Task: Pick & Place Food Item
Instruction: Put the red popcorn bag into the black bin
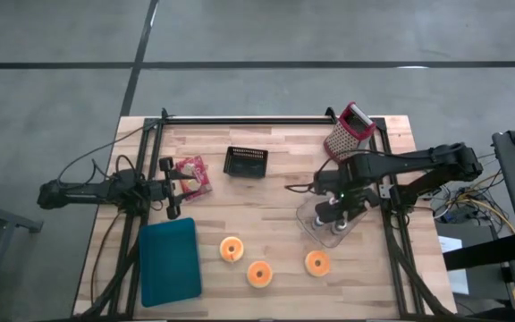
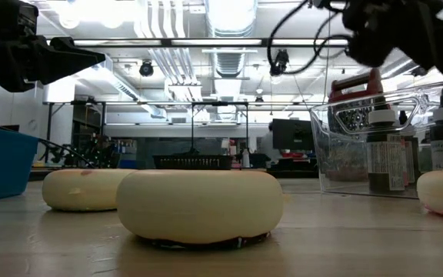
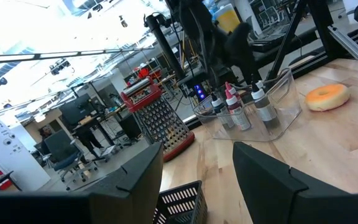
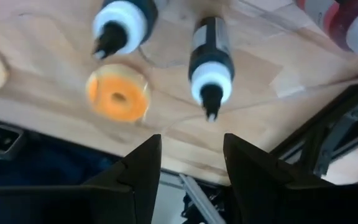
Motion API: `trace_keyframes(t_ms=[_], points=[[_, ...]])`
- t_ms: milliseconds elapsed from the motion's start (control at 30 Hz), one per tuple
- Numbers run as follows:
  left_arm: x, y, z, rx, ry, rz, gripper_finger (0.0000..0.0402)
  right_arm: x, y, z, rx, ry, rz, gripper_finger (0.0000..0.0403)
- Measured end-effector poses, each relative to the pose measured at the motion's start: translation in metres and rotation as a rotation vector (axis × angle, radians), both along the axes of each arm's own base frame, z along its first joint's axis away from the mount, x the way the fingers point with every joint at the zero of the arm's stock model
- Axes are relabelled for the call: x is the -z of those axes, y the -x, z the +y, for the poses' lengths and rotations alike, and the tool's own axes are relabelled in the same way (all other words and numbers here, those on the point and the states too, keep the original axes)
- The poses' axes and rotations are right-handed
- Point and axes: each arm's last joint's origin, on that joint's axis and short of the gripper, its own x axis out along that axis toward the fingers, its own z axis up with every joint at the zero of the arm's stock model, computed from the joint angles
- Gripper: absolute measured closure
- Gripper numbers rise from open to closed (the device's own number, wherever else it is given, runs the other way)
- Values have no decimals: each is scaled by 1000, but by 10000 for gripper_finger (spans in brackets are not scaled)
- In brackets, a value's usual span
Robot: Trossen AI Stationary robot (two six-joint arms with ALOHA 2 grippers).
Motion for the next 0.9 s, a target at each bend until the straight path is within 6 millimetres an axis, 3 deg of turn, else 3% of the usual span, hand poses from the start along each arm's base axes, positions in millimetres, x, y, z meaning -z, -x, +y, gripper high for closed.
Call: trace_keyframes(t_ms=[133, 300, 533, 667, 900], points=[[0, 0, 0, 0, 0, 0, 202, -28, -4, 0, 3, 33, -53, 236], [0, 0, 0, 0, 0, 0, 202, -70, -11, 2, -22, 184, -241, 248], [0, 0, 0, 0, 0, 0, 202, -117, -27, 16, -281, 625, -666, 267], [0, 0, 0, 0, 0, 0, 202, -120, -42, 26, -415, 807, -814, 274], [0, 0, 0, 0, 0, 0, 202, -90, -85, 39, -619, 913, -846, 280]])
